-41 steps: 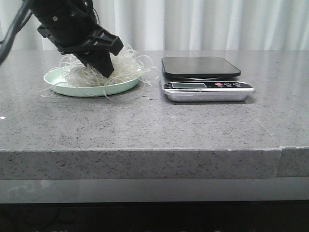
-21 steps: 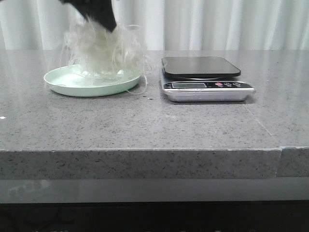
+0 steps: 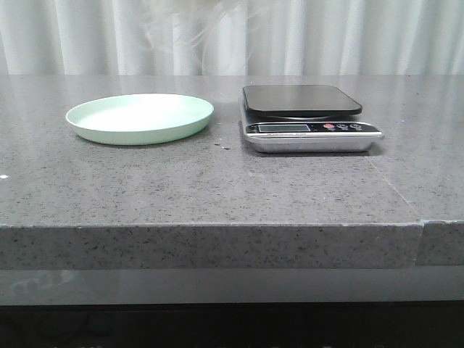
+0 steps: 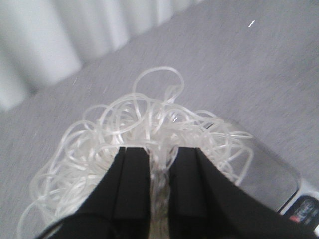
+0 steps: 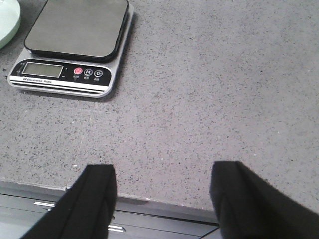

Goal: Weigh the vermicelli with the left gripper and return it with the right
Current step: 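Carry the vermicelli with the left gripper and release it onto the scale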

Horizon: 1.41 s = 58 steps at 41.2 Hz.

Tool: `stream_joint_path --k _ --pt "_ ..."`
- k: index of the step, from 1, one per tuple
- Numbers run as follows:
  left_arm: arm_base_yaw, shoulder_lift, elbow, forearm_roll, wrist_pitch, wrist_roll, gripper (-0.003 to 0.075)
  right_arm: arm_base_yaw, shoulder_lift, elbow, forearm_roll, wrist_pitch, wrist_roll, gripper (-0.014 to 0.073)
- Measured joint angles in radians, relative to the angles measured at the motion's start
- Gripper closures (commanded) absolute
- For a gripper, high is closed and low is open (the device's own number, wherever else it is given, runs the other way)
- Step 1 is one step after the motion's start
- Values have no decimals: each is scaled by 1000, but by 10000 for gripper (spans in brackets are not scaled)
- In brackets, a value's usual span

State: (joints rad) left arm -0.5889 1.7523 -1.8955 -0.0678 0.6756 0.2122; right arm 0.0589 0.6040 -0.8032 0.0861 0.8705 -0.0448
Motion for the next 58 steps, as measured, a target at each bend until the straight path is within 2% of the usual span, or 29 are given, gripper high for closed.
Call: stream_joint_path --k 8,17,33,46,51,58 --pt "-85 21 -8 -7 -143 19 575 0 0 0 0 0 0 76" --pt "-114 103 -21 -7 -230 19 575 0 0 0 0 0 0 76" --pt "-114 251 -21 -7 -231 19 575 0 0 0 0 0 0 76" --pt "-114 267 -24 -7 -100 19 565 0 0 0 0 0 0 76" --pt "-114 267 -24 -7 -77 19 500 0 0 0 0 0 0 76" --pt "-114 267 -24 -6 -67 19 319 0 0 0 0 0 0 76"
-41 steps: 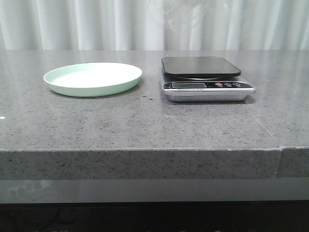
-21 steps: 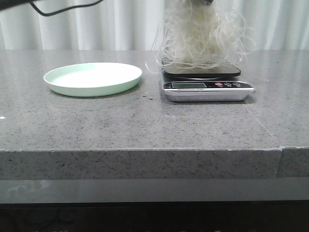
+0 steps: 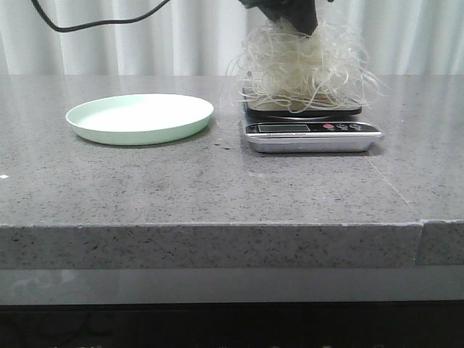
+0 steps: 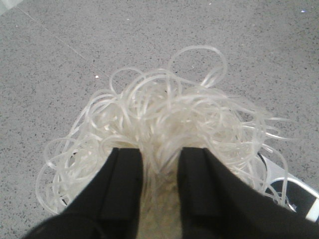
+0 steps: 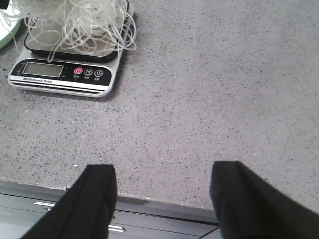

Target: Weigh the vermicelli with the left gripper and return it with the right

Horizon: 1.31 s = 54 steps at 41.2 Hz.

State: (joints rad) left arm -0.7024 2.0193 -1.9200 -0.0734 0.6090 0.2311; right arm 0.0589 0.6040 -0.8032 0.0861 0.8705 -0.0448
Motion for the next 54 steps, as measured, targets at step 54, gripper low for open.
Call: stream_joint_path --k 54 --pt "173 -954 511 1 271 -86 248 0 0 0 0 0 0 76"
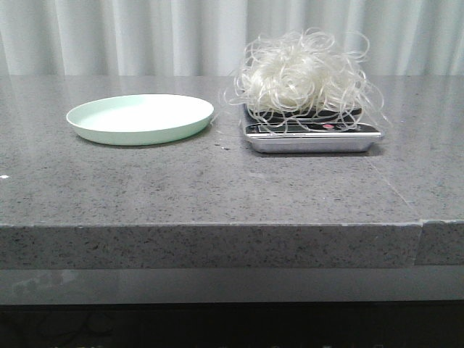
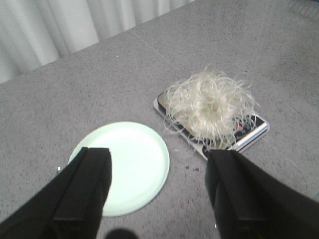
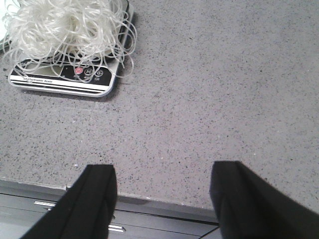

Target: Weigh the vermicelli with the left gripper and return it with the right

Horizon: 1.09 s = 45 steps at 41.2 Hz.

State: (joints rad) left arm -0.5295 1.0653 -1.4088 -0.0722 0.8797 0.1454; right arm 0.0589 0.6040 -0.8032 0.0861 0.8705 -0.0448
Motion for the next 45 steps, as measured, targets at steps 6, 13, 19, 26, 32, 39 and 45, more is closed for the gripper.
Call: stream_joint_path --k 6,13,19,26,32,39,45 --pt "0 -164 202 0 -76 -2 248 0 0 0 0 0 0 76" --pt "0 -334 386 0 -102 -2 248 0 0 0 0 0 0 76" --pt "0 -452 484 -15 -102 -2 248 0 0 0 0 0 0 76" --pt "0 -539 554 -17 -100 -2 248 0 0 0 0 0 0 76" --pt "0 -550 566 -19 -98 -2 248 0 0 0 0 -4 0 76" --pt "0 -550 566 -19 -100 -2 248 0 1 0 8 -25 0 76" --pt "0 -550 566 -19 -100 -2 248 0 37 0 38 -49 0 92"
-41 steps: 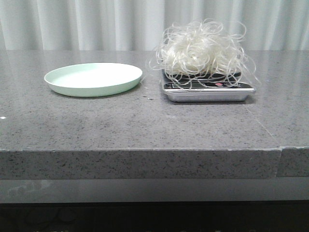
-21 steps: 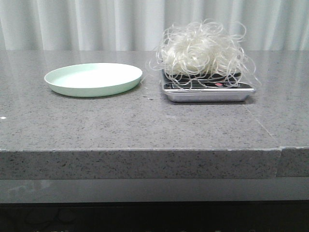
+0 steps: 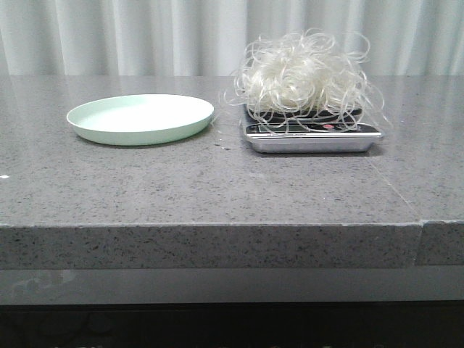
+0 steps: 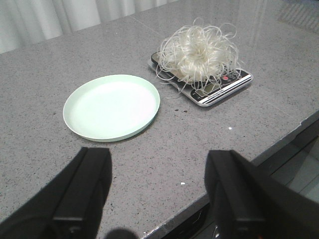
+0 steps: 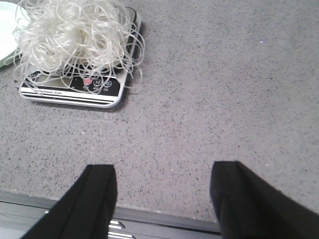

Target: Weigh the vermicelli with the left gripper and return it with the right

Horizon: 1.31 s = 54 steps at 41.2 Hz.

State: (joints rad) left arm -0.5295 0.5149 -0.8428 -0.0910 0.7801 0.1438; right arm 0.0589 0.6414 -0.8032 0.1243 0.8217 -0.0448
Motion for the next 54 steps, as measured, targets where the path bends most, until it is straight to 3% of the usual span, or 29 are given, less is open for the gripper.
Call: stream_joint_path --k 9,20,54 --pt "0 0 0 0 0 0 248 0 120 -21 8 -65 -28 94" --pt "2 0 0 0 0 0 248 40 340 -167 10 -77 -38 94" --pt "2 0 0 0 0 0 248 255 1094 -867 74 1 -68 94"
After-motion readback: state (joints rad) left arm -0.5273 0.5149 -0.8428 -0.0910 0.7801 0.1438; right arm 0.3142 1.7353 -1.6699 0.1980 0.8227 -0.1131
